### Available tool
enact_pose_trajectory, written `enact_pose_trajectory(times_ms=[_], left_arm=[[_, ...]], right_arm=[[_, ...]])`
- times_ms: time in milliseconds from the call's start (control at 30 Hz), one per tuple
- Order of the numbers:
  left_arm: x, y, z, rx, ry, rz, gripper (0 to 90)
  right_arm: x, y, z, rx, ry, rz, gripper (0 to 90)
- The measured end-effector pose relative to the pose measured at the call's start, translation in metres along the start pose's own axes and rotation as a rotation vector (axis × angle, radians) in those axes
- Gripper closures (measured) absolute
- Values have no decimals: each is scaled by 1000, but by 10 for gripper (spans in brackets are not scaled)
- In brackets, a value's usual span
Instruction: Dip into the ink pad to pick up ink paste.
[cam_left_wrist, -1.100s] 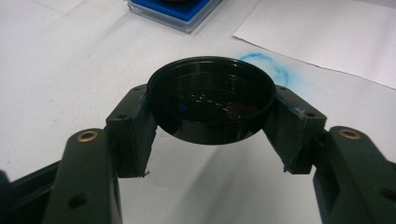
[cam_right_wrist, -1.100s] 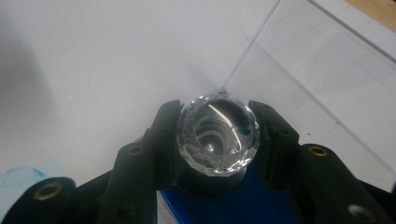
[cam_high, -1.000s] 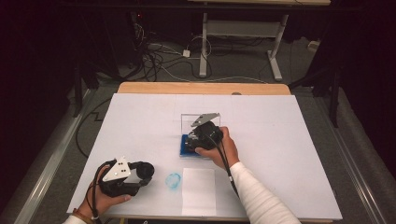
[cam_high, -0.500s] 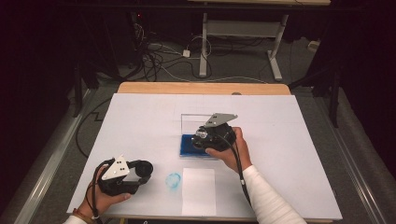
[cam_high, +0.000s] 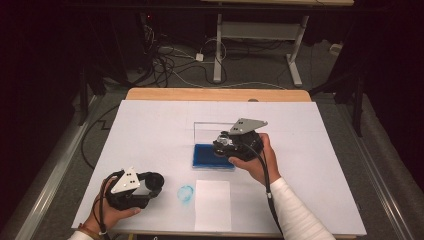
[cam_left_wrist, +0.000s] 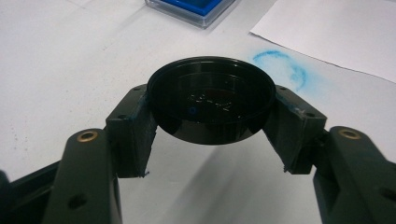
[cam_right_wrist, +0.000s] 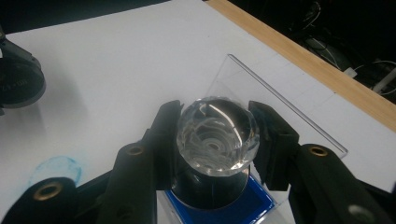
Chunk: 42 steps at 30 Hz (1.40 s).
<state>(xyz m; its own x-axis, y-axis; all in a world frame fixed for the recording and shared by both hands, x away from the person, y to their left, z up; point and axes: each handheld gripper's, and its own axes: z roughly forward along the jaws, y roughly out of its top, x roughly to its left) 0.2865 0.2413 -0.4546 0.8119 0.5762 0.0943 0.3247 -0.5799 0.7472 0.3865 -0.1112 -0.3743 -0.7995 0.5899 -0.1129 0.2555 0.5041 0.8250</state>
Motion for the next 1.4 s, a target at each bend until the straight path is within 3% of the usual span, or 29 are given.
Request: enact_pose_trajectory(times_ms=[167, 933, 1400], left_arm=[[-1, 1, 2, 9, -3, 13, 365], [-2, 1, 6, 25, -12, 24, 365], [-2, 1, 7, 31, -18, 27, 365]], right_arm=[[-1, -2, 2, 18, -3, -1, 571], [-9, -32, 43, 161, -9, 43, 571], [-10, -39, 48, 147, -8, 54, 571]])
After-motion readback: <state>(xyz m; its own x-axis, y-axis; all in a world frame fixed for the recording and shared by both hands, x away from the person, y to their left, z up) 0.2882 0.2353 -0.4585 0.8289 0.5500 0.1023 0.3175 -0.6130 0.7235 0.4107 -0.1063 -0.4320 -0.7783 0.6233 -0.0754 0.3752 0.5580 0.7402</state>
